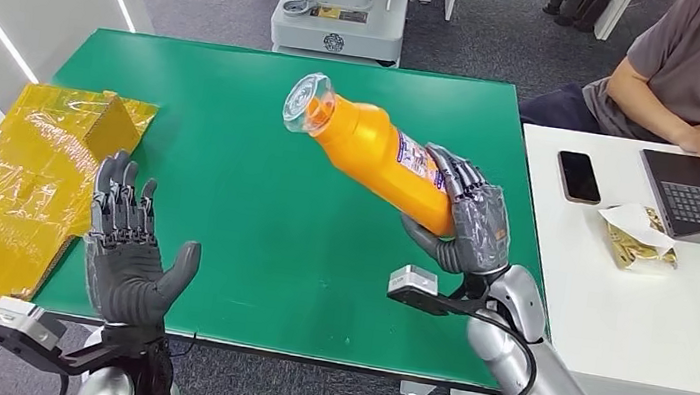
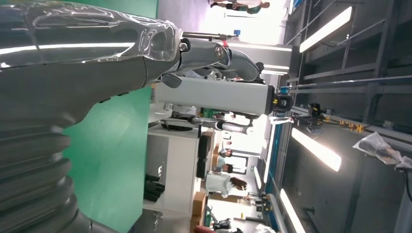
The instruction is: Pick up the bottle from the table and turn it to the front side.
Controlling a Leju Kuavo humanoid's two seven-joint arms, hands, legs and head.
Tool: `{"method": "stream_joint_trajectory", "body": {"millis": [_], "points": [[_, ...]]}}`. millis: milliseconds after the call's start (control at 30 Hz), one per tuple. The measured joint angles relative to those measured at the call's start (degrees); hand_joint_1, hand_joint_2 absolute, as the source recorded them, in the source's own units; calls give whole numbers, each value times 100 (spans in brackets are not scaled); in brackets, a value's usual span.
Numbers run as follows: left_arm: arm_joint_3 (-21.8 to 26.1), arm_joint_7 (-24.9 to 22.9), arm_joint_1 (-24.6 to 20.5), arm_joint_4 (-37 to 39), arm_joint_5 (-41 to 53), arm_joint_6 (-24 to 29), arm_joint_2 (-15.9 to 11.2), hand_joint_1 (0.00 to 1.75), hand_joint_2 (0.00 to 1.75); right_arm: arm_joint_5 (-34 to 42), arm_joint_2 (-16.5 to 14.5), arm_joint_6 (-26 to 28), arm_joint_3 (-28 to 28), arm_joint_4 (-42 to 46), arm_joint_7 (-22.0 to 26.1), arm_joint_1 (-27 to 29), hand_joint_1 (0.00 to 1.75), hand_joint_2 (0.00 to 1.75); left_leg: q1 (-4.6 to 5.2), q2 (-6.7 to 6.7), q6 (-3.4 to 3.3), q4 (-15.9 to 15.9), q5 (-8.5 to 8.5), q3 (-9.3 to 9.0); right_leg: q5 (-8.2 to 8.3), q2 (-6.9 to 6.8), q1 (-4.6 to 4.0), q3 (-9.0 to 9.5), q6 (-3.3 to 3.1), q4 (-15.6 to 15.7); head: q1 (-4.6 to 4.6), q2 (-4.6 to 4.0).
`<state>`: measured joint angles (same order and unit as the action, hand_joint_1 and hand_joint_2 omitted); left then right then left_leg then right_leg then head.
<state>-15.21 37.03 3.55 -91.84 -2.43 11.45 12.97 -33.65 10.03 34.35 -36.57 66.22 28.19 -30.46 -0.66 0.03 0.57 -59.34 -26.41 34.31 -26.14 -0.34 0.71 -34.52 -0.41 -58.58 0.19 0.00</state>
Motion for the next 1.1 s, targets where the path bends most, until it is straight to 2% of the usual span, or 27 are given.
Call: {"method": "stream_joint_trajectory", "body": {"millis": [167,233,333,400,533,667,1100], "points": [[-1,0,-29,70,-4,19,-1,0,175,-67,-69,99,-2,76,64,40,175,175,1,0,0,0,0,2,0,-1,0,0,0,1,1,0],[-5,0,-63,94,-16,38,-2,0,175,-425,-125,306,54,140,294,91,175,175,1,0,0,-1,0,2,0,0,0,0,0,1,1,0],[-31,-30,-139,149,-43,66,-3,0,175,-1171,-406,474,342,343,879,291,175,175,0,1,0,0,-1,1,-1,2,0,-1,-1,0,-1,0],[-56,-78,-189,175,-52,94,-2,0,175,-1411,-691,480,570,497,1096,464,175,175,-1,0,0,1,-1,1,-2,1,0,-3,-2,0,-1,0],[-126,-143,-264,194,-49,157,-1,0,175,-1593,-1150,482,838,657,1150,714,175,175,-2,1,0,6,0,1,-4,2,-1,-4,-3,-1,0,0],[-182,-189,-280,199,-45,223,-1,0,175,-1741,-1429,482,970,735,1159,906,175,175,-1,1,0,6,0,1,-3,1,-1,-3,-3,-1,0,0],[-195,-512,-415,211,33,521,-86,0,175,-1621,-1722,482,978,727,1163,1064,175,175,0,1,0,4,0,1,-3,1,0,-3,-2,0,1,0]]}}
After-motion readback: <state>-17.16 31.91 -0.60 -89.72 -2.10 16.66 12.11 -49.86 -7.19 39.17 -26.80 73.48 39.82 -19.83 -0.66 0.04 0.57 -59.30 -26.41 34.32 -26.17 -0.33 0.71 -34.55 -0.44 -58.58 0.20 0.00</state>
